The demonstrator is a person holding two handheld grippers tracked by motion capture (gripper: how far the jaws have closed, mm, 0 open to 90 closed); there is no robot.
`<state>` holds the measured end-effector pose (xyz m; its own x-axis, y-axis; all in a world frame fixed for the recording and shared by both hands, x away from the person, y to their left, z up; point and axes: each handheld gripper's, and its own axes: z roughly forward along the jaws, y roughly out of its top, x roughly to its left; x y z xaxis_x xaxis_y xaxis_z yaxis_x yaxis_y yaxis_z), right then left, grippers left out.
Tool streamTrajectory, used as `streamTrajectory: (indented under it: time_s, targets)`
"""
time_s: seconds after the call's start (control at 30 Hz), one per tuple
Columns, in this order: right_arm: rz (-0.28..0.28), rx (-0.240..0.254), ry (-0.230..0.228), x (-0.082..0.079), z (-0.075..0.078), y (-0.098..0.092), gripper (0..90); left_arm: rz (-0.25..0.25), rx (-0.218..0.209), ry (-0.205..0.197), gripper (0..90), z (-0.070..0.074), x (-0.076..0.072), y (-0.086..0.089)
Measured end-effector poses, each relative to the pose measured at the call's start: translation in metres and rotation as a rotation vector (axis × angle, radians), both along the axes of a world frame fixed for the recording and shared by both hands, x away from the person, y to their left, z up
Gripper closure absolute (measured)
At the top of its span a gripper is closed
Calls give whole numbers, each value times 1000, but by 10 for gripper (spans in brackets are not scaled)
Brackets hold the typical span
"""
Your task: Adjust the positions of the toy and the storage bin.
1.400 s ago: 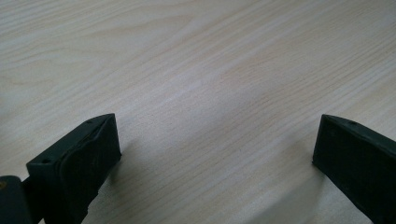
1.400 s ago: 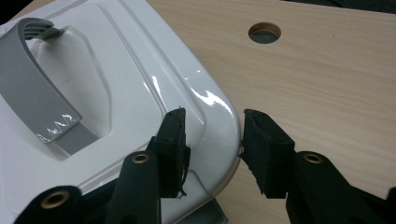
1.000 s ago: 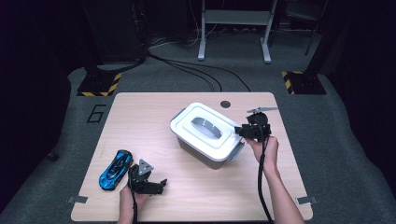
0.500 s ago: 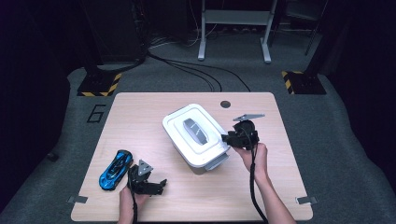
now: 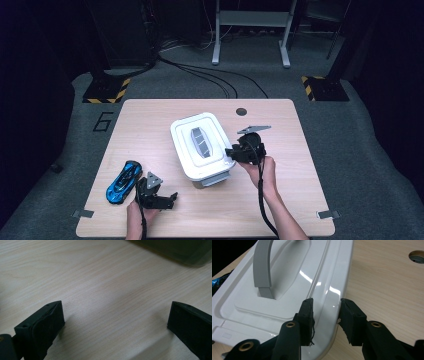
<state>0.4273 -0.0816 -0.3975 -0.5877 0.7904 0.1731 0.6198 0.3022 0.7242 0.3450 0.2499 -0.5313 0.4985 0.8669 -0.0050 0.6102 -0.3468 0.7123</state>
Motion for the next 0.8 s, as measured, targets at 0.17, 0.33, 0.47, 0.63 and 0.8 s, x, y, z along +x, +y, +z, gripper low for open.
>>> streamTrajectory:
  time_s: [0.17, 0.33, 0.47, 0.63, 0.8]
  targets:
    - [42, 13, 3, 1, -1, 18, 626, 12, -2, 0, 8, 0, -2, 1]
    - [62, 10, 3, 1, -1, 34, 620, 15, -5, 3, 8, 0, -6, 4]
    - [84, 4, -7, 3, -1, 44, 610, 8, 15, -1, 9, 1, -7, 7]
    - [67, 43, -8, 2, 0, 34, 385, 7, 23, -5, 11, 1, -9, 9]
    - [16, 83, -58, -7, 1, 1, 201, 11, 4, 1, 12, 1, -10, 8]
